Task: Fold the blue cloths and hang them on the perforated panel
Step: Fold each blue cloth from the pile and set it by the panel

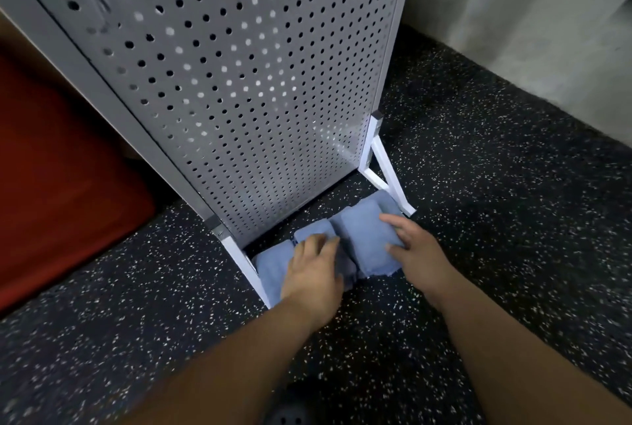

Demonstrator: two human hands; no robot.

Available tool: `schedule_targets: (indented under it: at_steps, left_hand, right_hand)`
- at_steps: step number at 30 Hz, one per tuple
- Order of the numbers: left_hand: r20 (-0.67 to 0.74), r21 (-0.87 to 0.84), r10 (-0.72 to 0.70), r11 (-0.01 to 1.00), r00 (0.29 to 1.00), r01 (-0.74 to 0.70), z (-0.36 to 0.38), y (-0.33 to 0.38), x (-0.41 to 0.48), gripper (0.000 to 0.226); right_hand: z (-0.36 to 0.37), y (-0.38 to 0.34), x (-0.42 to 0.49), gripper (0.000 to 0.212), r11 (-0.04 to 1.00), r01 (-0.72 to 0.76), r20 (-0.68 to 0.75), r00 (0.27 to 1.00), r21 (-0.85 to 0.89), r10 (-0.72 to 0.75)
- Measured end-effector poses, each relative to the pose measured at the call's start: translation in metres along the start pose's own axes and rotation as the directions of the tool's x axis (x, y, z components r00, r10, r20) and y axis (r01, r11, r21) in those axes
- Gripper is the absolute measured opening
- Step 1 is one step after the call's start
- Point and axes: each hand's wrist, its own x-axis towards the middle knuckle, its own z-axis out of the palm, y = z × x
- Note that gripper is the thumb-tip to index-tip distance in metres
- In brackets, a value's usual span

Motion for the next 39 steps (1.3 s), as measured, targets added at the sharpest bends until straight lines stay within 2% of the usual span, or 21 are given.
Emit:
schedule_targets:
  at_steps: [5,8,10,13,16,18,25,29,33,36,39]
  left_hand:
    - [0.021,-0.014,-0.062,0.998,0.998,0.062,0.007,-0.003,0.003,0.080]
    - [0.043,-0.020,-0.061,0.998,0.997,0.062,0.007,-0.001,0.004,0.081]
    - [0.059,-0.011,-0.063,0.998,0.996,0.064,0.009,-0.001,0.004,0.080]
    - [0.083,-0.001,-0.064,0.998,0.994,0.064,0.012,-0.001,0.004,0.082]
    - [0.102,0.000,-0.060,0.998,0.993,0.061,0.015,-0.001,0.004,0.082]
    - [0.110,0.003,-0.058,0.998,0.992,0.058,0.017,-0.001,0.004,0.080]
    - [0.101,0.031,-0.042,0.999,0.994,0.039,0.009,0.009,-0.002,0.081]
    - [0.110,0.065,0.025,0.997,0.994,-0.032,-0.002,0.041,-0.017,0.082]
    - [0.212,0.167,0.177,0.962,0.961,-0.214,-0.015,0.084,-0.045,0.085]
    - [0.326,0.237,0.312,0.887,0.893,-0.396,-0.031,0.131,-0.074,0.087]
    - [0.382,0.273,0.417,0.802,0.825,-0.532,-0.041,0.186,-0.107,0.086]
  right_hand:
    - [0.020,0.001,0.025,0.064,0.997,0.002,0.037,0.999,-0.071,0.000]
    - [0.029,0.003,0.029,0.060,0.963,0.027,0.036,0.999,-0.266,-0.018]
    - [0.035,0.007,0.030,0.057,0.901,0.058,0.023,0.998,-0.430,-0.053]
    - [0.043,0.012,0.026,0.054,0.712,0.049,-0.059,0.990,-0.701,-0.127]
    - [0.054,0.010,0.016,0.055,0.575,0.051,-0.039,0.989,-0.816,-0.144]
    - [0.059,0.011,0.012,0.057,0.534,0.061,-0.006,0.992,-0.844,-0.123]
    - [0.042,-0.003,-0.009,0.059,0.625,0.019,-0.054,0.994,-0.780,-0.097]
    - [0.011,-0.013,-0.055,0.061,0.666,-0.010,-0.089,0.992,-0.746,-0.084]
    - [-0.028,-0.023,-0.120,0.065,0.678,-0.070,-0.131,0.991,-0.732,-0.039]
    - [-0.065,-0.034,-0.185,0.068,0.687,-0.136,-0.201,0.980,-0.714,-0.014]
    - [-0.098,-0.039,-0.249,0.070,0.706,-0.203,-0.285,0.959,-0.678,0.002]
